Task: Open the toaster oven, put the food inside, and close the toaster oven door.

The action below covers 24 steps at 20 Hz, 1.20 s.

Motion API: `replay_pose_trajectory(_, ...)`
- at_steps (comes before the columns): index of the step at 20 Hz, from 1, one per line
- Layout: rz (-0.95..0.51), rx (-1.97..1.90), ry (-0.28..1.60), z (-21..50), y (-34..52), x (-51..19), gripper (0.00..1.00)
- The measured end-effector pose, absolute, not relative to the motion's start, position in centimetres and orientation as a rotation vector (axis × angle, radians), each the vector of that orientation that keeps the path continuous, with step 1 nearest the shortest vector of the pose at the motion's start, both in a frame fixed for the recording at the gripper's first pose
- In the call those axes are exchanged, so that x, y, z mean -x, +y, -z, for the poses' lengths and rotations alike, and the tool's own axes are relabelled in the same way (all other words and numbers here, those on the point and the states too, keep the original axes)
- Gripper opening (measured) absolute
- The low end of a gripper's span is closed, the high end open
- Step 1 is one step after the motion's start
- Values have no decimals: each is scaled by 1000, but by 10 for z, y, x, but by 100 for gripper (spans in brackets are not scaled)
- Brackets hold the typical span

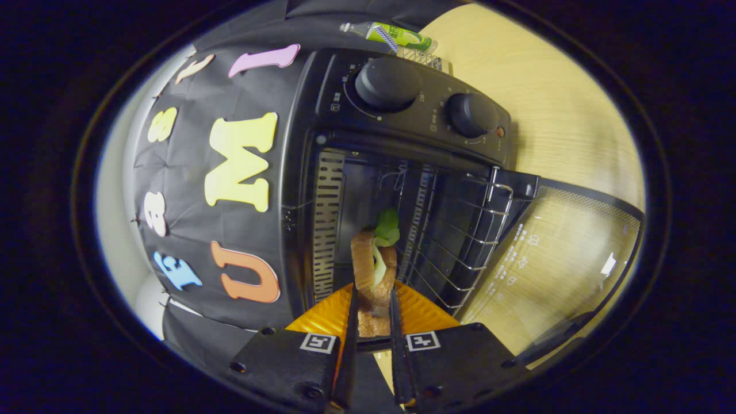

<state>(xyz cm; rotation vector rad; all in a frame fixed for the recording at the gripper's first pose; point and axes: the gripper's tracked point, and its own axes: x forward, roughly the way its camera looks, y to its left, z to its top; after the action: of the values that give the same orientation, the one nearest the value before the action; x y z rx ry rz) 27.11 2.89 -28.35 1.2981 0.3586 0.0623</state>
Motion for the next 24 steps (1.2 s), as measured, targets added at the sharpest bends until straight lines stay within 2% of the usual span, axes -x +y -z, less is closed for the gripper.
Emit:
replay_pose_trajectory(2,-44,-1275,409,291,35,-266,36)
replay_pose_trajectory(9,22,-1183,535,299,43,-241,80)
replay_pose_trajectory(12,37,-1106,568,295,41,-229,80)
replay_pose_trajectory(13,35,-1085,580,293,42,-225,83)
replay_pose_trajectory(18,-21,-851,637,282,47,-185,84)
replay_pose_trajectory(19,-25,-782,656,283,47,-172,89)
replay_pose_trajectory(23,-77,-516,695,284,55,-123,91)
replay_pose_trajectory(24,-84,-431,700,286,54,-112,96)
